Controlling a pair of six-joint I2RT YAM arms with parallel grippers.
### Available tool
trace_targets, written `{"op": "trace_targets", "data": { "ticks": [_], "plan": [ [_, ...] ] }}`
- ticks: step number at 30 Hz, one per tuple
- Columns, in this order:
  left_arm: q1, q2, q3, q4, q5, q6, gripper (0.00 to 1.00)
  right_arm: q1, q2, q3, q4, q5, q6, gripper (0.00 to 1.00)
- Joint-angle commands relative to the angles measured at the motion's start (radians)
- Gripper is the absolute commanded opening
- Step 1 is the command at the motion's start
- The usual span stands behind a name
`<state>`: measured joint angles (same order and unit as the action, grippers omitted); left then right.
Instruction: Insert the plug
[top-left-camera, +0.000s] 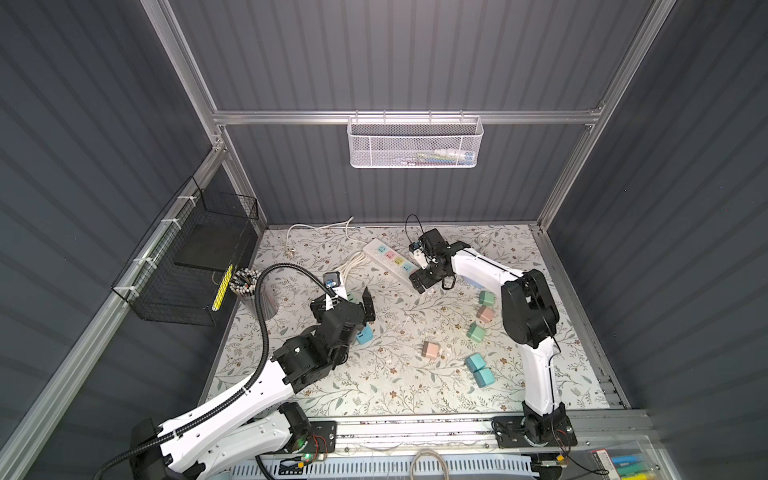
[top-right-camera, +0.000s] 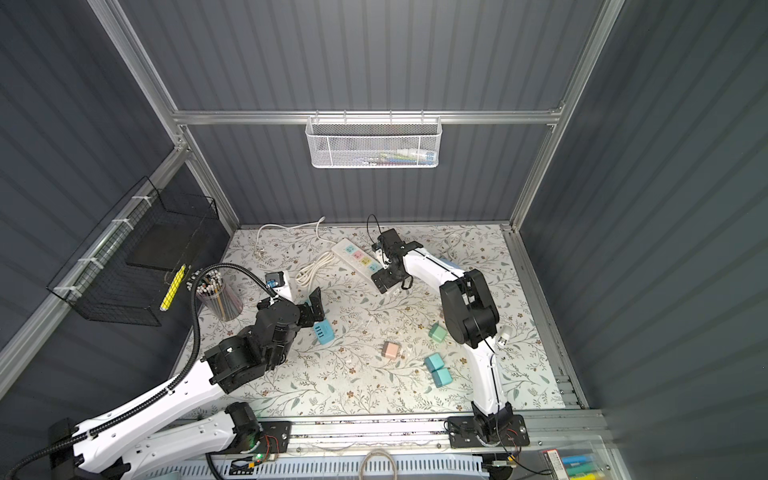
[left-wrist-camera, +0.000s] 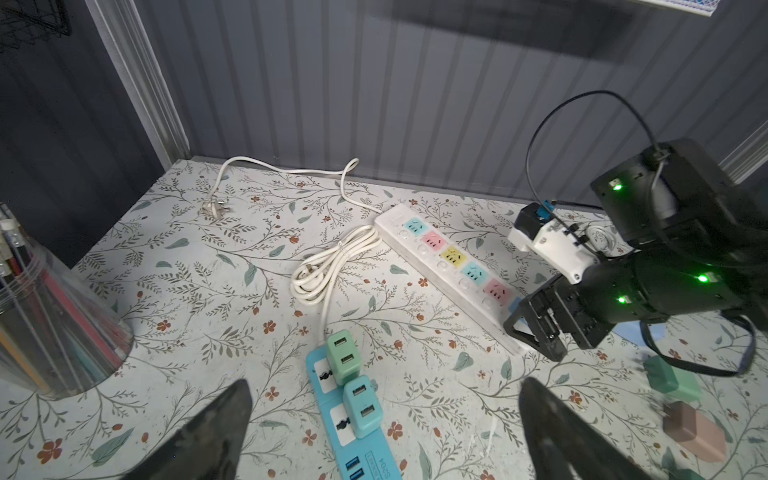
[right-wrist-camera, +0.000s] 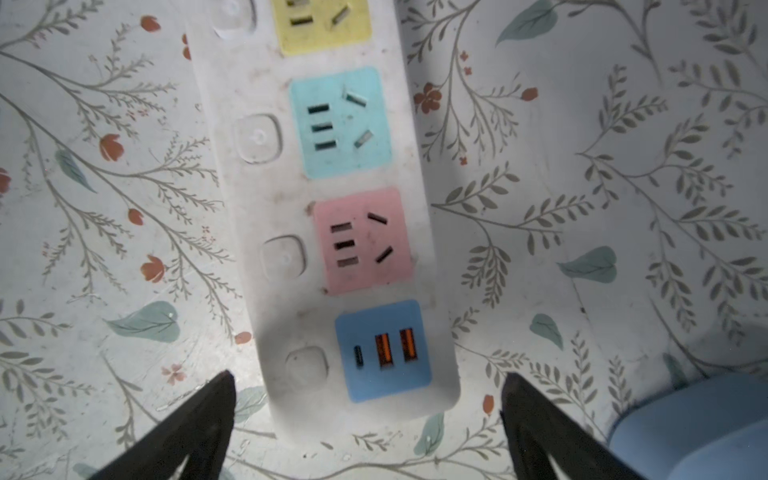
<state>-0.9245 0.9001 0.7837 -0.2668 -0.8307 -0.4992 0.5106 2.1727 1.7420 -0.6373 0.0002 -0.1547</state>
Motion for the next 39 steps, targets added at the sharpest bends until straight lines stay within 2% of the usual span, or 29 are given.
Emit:
{"op": "trace_targets", "data": {
  "ticks": [1,7,12,17,22,24,26,31,35,39],
  "plan": [
    [0.009,0.003,0.027,0.025,0.022,0.019,1.0,-0.014,0.051,0.073,-0.087,-0.062,-0.071,0.99],
    [0.016,0.01,0.026,0.04,0.039,0.021,1.0,-0.015,0.131,0.161,-0.127,-0.131,-0.066,0.99],
    [0.02,0.013,0.026,0.04,0.042,0.035,1.0,-0.003,0.148,0.179,-0.13,-0.086,0.021,0.92],
    [0.023,-0.013,0.019,0.039,0.025,0.074,1.0,0.025,0.049,0.015,-0.013,-0.01,0.104,0.79],
    [0.025,-0.052,-0.008,0.051,0.043,0.065,1.0,0.088,-0.037,-0.101,0.032,0.035,0.152,0.75],
    [0.025,-0.062,-0.016,0.052,0.051,0.057,1.0,0.119,-0.05,-0.112,-0.027,0.061,0.224,0.74],
    [0.024,-0.069,-0.026,0.048,0.061,0.043,1.0,0.159,-0.072,-0.15,-0.055,0.116,0.343,0.75],
    [0.025,-0.064,-0.05,0.05,0.081,-0.005,1.0,0.267,-0.121,-0.245,-0.053,0.173,0.653,0.78],
    [0.024,-0.068,-0.055,0.044,0.108,-0.02,1.0,0.326,-0.167,-0.323,0.004,0.217,0.792,0.79],
    [0.024,-0.088,-0.059,0.018,0.119,-0.033,1.0,0.348,-0.218,-0.404,0.071,0.162,0.892,0.8]
  ]
}}
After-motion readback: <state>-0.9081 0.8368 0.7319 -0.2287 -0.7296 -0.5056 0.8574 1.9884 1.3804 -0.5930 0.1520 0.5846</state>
